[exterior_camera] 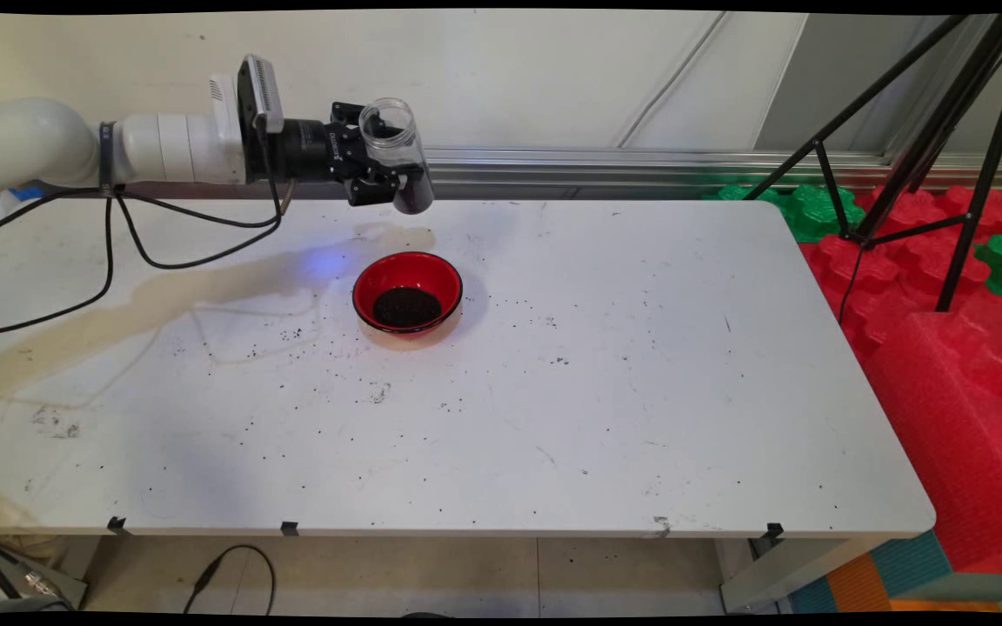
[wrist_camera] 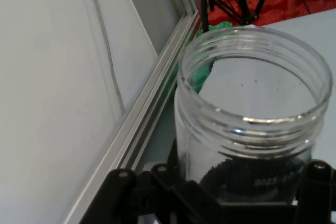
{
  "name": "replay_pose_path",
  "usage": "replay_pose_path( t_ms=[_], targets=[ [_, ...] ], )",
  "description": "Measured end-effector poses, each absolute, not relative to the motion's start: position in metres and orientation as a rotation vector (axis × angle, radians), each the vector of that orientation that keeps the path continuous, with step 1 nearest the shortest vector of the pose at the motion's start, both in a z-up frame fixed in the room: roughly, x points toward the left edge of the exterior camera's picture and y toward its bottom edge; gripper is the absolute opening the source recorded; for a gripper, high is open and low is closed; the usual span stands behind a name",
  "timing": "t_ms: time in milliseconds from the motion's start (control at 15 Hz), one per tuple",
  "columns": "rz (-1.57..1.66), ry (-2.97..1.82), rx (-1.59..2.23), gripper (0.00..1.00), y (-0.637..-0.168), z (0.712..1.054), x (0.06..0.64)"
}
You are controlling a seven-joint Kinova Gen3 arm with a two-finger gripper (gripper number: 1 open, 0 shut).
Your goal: Pour the black seasoning powder in the red bowl
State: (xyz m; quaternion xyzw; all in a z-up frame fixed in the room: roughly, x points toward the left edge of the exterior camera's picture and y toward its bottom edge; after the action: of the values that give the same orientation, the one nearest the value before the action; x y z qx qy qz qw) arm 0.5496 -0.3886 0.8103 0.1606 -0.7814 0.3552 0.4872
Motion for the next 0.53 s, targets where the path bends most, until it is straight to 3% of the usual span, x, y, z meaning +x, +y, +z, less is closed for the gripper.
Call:
replay_pose_path(
  t_ms=[533],
  targets=[
    [0.772,-1.855,0.518,0.0,-0.3904,0.8188,0.5506]
  ],
)
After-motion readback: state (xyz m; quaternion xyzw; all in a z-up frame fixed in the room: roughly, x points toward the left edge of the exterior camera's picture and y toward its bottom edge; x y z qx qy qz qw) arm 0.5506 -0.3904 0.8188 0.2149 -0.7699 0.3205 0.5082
